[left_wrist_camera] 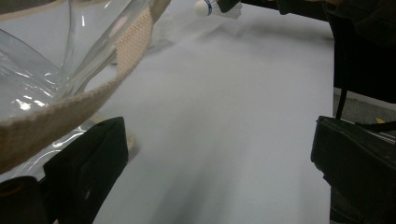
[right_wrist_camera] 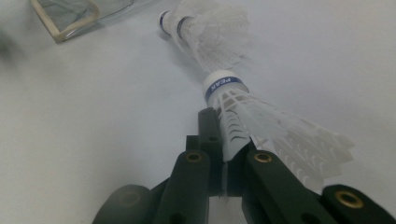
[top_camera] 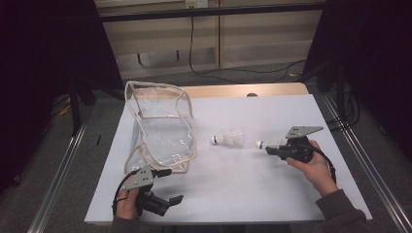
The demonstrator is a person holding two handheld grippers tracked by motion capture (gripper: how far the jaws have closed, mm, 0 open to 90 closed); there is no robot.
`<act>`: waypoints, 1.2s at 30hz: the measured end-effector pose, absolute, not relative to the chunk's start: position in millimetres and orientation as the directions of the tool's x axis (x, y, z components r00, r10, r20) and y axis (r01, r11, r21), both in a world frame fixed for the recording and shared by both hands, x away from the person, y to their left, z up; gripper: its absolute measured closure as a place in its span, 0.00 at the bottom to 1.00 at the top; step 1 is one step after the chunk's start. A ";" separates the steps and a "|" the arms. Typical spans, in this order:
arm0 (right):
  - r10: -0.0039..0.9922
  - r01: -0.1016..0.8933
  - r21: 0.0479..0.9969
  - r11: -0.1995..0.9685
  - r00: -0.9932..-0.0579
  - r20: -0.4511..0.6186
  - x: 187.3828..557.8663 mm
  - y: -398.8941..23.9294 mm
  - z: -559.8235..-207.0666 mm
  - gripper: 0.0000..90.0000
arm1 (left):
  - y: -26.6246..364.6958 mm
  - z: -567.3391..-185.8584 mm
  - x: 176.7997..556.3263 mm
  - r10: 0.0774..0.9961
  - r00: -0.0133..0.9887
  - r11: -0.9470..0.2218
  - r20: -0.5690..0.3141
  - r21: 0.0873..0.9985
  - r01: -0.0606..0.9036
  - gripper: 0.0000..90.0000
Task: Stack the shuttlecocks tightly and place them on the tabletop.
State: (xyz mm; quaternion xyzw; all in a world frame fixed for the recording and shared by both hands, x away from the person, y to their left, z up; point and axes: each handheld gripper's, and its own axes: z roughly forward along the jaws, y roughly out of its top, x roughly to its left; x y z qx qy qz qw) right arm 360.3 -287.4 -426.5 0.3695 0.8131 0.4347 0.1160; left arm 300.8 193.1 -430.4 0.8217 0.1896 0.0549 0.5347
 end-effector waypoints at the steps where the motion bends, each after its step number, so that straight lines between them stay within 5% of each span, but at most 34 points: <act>1: 0.701 0.500 0.794 0.346 -0.701 0.136 360.9 -287.6 -425.9 1.00 | 193.3 -430.3 300.9 0.371 0.922 -0.358 -0.111 0.899 0.252 0.05; 36: 0.715 0.500 0.796 0.342 -0.688 0.125 374.8 -290.8 -410.4 1.00 | 193.8 -430.5 301.3 0.371 0.921 -0.351 -0.115 0.901 0.254 0.05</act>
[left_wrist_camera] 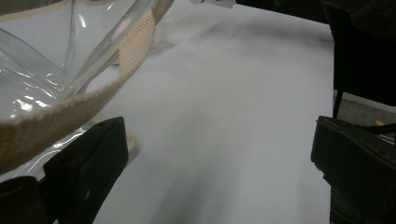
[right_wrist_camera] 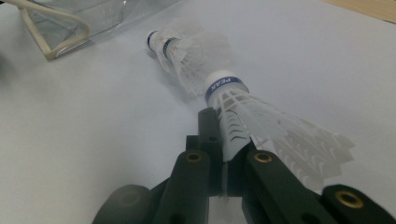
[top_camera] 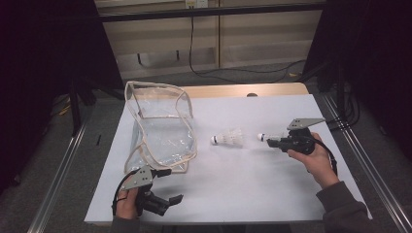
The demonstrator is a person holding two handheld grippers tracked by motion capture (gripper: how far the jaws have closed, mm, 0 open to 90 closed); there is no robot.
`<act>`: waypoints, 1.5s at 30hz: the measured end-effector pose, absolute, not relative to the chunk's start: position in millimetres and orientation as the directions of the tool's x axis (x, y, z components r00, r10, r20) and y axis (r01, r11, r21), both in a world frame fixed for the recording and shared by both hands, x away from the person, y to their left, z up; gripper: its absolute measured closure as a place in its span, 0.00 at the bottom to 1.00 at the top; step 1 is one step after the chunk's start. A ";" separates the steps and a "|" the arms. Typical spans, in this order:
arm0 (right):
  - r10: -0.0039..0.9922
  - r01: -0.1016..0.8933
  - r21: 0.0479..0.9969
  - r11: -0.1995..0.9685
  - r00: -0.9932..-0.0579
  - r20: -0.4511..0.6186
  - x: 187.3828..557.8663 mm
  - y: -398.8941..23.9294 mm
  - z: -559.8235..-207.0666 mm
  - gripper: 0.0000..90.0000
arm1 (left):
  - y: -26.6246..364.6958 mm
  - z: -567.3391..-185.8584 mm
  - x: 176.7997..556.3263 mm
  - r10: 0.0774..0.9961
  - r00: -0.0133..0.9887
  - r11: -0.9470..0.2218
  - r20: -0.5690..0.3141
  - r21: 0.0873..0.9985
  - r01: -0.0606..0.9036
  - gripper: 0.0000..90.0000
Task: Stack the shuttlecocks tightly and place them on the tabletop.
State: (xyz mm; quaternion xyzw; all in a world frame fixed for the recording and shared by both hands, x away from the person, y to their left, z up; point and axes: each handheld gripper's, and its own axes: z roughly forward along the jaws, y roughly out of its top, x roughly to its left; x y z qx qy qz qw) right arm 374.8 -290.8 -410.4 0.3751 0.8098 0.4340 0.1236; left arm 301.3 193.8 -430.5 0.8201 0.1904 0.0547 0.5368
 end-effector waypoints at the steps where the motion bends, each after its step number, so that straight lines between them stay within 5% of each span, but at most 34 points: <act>1: 0.716 0.501 0.795 0.343 -0.687 0.124 375.4 -290.5 -410.2 1.00 | 193.8 -430.5 301.3 0.372 0.921 -0.351 -0.115 0.901 0.254 0.05; 45: 0.720 0.509 0.776 0.372 -0.686 0.105 406.3 -278.8 -413.2 0.99 | 194.2 -430.7 302.0 0.370 0.922 -0.357 -0.113 0.899 0.253 0.05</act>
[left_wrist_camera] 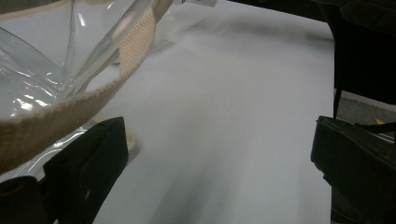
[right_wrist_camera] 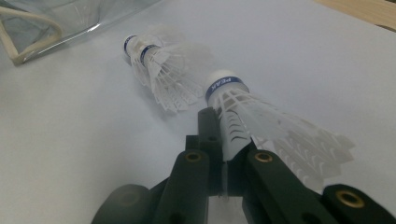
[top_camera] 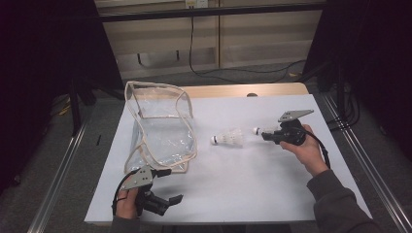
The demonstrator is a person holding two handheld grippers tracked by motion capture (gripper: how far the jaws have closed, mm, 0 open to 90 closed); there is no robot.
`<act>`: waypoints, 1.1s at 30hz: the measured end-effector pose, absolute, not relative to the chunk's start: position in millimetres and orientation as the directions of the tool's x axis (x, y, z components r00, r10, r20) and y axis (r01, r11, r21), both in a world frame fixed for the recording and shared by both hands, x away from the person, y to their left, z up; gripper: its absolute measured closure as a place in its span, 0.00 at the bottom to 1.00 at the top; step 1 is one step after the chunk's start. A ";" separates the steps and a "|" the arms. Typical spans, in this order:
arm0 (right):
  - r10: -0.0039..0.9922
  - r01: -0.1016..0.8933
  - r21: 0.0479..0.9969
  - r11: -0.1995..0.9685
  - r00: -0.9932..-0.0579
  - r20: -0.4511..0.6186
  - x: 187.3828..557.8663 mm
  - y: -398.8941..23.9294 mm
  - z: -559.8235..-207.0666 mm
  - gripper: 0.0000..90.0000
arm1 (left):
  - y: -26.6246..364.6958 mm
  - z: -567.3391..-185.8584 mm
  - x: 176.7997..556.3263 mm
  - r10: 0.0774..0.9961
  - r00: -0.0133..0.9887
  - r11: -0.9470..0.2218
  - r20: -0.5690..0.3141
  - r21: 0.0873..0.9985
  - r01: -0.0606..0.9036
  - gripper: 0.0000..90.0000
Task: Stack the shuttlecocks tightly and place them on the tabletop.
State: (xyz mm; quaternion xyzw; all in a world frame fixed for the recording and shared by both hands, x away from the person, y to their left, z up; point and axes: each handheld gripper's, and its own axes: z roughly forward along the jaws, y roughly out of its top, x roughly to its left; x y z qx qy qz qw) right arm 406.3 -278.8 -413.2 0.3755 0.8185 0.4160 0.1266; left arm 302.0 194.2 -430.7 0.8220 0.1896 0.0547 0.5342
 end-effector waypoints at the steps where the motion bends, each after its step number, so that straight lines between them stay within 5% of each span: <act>1: 0.720 0.510 0.776 0.372 -0.686 0.105 406.6 -278.0 -413.2 0.99 | 194.1 -430.8 301.9 0.371 0.922 -0.357 -0.113 0.899 0.254 0.05; 33: 0.717 0.518 0.758 0.396 -0.691 0.097 417.3 -264.9 -424.6 0.99 | 193.6 -431.8 302.3 0.369 0.922 -0.356 -0.117 0.899 0.257 0.05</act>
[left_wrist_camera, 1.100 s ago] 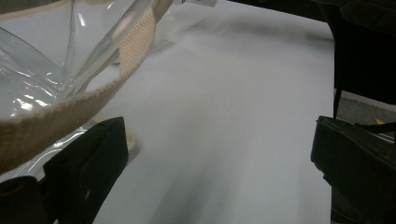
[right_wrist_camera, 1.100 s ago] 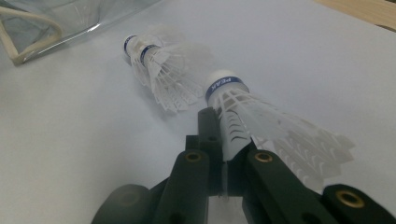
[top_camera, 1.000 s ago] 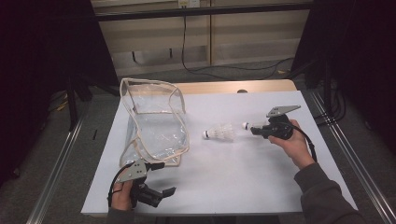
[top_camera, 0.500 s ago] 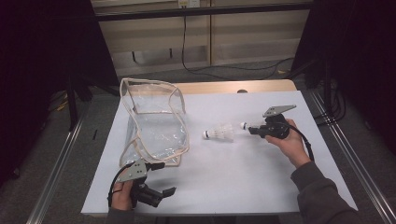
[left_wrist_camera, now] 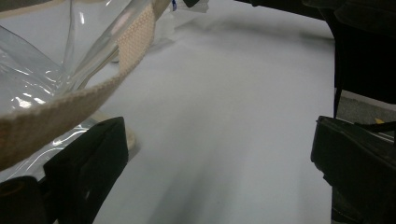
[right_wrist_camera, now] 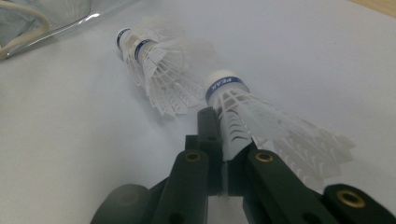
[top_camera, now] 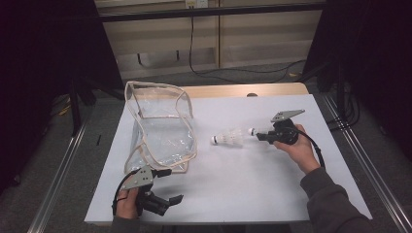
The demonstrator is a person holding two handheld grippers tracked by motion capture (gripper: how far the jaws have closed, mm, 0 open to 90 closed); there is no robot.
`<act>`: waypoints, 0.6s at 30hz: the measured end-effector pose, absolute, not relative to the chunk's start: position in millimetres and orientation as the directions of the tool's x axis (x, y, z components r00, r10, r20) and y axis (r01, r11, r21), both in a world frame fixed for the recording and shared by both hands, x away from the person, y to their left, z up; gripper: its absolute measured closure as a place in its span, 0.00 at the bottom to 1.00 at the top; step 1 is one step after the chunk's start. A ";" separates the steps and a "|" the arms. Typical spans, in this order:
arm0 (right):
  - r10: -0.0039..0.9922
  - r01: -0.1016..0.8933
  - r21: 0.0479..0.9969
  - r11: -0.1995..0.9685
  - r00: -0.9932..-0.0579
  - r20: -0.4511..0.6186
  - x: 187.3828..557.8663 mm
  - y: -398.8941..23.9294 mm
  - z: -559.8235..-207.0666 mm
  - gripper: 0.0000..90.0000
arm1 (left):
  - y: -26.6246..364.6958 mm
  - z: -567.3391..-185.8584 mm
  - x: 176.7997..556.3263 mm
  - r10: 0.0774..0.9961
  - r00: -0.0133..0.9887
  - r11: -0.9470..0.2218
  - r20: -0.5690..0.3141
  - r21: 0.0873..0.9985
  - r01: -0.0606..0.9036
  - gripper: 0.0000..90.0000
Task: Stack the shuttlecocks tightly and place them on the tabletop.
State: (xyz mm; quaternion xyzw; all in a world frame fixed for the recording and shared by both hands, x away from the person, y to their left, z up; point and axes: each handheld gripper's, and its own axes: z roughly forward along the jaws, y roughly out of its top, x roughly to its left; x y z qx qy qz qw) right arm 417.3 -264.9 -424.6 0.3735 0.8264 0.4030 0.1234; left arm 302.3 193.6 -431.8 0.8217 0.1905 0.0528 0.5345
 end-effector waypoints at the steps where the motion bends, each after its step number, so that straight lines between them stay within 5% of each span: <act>1: 0.716 0.516 0.758 0.399 -0.692 0.095 417.2 -264.1 -424.6 0.99 | 193.7 -431.6 302.3 0.371 0.921 -0.359 -0.115 0.897 0.257 0.05; 18: 0.695 0.510 0.756 0.411 -0.712 0.102 417.4 -254.5 -428.4 0.99 | 193.7 -431.9 302.6 0.371 0.922 -0.363 -0.113 0.896 0.256 0.05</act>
